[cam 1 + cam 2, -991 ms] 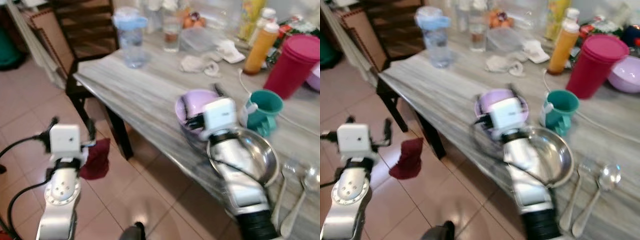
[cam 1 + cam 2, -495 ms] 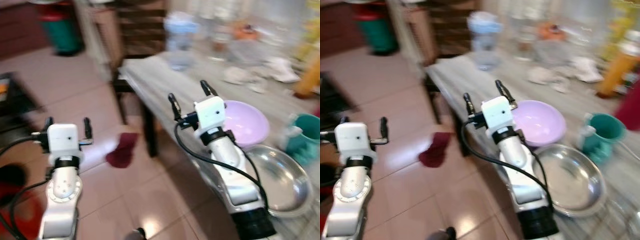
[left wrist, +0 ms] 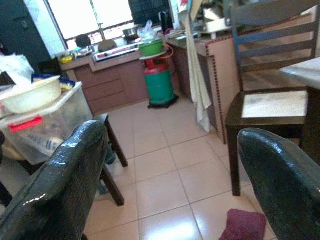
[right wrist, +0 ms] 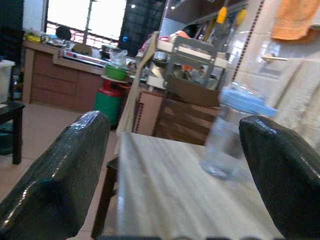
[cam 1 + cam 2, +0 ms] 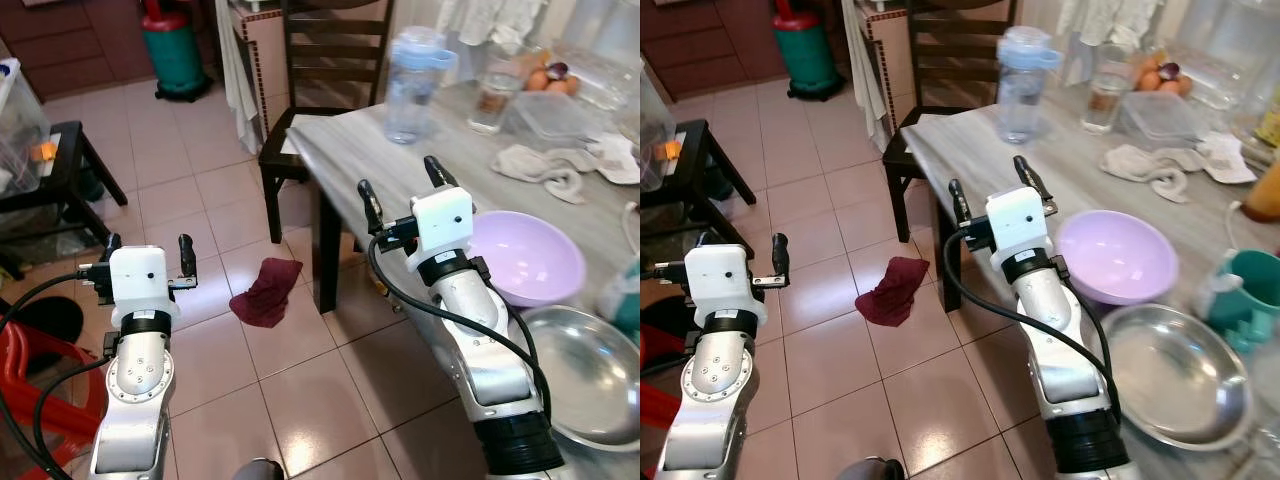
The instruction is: Setting the table
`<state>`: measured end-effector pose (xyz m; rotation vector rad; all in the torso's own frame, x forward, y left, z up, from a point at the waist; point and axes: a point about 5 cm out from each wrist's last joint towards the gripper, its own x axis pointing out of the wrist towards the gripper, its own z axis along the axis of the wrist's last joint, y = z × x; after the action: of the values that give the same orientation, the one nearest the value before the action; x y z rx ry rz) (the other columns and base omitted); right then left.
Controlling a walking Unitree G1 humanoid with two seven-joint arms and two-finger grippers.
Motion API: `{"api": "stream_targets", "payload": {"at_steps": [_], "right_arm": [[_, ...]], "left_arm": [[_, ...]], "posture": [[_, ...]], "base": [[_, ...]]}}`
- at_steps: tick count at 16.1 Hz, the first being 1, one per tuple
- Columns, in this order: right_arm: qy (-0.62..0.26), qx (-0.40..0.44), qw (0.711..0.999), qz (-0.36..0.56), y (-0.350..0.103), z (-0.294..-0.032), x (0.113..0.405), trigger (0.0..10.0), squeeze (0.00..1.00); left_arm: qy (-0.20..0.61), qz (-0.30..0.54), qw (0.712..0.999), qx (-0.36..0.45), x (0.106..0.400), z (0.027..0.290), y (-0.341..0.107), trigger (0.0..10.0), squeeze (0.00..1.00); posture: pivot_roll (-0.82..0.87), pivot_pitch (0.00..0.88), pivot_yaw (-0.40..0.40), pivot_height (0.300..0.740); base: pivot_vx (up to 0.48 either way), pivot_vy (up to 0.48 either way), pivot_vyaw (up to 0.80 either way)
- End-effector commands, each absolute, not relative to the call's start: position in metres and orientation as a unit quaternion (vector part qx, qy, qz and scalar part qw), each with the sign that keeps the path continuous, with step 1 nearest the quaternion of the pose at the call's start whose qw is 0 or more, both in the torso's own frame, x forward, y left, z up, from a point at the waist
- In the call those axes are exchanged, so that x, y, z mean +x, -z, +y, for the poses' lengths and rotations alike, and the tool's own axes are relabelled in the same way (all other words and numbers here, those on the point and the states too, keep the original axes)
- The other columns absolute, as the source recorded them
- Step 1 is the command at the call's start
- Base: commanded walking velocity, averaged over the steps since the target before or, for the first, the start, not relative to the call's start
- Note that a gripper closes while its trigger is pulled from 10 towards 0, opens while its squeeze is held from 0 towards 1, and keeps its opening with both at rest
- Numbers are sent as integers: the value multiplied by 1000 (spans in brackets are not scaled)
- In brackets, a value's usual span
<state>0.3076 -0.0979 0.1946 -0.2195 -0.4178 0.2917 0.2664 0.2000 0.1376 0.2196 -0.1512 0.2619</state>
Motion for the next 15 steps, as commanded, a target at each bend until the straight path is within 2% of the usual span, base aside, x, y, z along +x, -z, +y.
{"api": "stream_targets", "payload": {"at_steps": [1, 12, 15], "right_arm": [[-151, -104, 962, -205, -193, -94, 307, 10000, 0], [-149, -98, 963, -201, -192, -98, 309, 10000, 0], [-149, -98, 963, -200, -191, -98, 310, 10000, 0]], "left_arm": [[-132, -72, 983, 107, 268, 201, -137, 10000, 0], [-124, -62, 985, 100, 273, 195, -131, 10000, 0], [-123, -60, 985, 100, 275, 196, -129, 10000, 0]], "posture": [[-3, 99, 18, 740], [-16, 92, 16, 740], [-18, 87, 18, 740]], "base": [[0, 375, 0], [0, 480, 0], [0, 480, 800]]}}
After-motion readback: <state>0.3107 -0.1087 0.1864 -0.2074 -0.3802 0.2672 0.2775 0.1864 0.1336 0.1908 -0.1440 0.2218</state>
